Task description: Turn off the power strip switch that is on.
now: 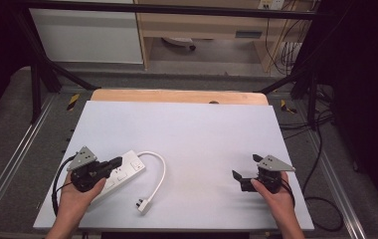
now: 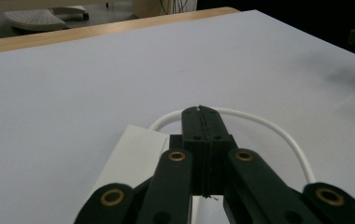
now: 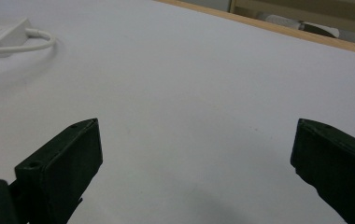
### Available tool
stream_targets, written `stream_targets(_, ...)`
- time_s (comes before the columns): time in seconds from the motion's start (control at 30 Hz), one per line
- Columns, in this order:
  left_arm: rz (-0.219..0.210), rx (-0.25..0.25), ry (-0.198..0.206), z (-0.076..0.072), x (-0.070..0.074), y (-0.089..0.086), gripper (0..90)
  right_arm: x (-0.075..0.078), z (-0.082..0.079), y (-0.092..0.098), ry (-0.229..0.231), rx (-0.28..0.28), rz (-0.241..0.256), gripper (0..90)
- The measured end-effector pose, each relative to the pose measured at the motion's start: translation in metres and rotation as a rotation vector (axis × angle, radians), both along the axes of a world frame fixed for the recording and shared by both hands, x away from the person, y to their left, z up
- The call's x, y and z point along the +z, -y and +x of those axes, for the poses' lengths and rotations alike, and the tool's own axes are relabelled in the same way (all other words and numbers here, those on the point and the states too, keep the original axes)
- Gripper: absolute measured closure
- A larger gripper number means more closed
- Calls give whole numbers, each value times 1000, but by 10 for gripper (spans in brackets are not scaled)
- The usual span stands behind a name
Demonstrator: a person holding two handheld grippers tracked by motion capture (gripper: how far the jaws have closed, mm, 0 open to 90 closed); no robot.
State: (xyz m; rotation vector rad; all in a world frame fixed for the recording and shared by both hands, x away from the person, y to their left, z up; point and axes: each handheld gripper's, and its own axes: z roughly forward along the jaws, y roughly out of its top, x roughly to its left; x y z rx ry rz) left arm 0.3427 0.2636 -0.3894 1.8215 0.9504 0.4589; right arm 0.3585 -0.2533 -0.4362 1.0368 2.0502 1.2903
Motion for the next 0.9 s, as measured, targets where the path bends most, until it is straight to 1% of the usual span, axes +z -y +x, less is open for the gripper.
stream_targets(0.1,4,2,-17,2,-3,0,899,0,0,0,0,-1,-1,27)
stream_targets(0.23,15,1,-29,3,-4,-1,899,-1,1,0,-1,0,-5,35)
stream_targets(0.37,23,0,-48,4,-8,0,899,-1,1,0,-10,2,-7,35)
stream_targets(0.5,48,-3,-64,6,-12,1,899,-1,1,0,-13,1,-6,34)
stream_targets(0.6,68,-4,-84,6,-14,2,899,-2,1,0,-13,-1,-9,33)
stream_targets(0.73,83,-5,-100,8,-16,4,899,-2,1,0,-13,-1,-10,32)
stream_targets(0.83,84,-4,-109,9,-18,5,899,-2,1,0,-12,0,-8,32)
stream_targets(0.9,96,-8,-114,10,-19,6,899,-2,2,0,-13,0,-7,32)
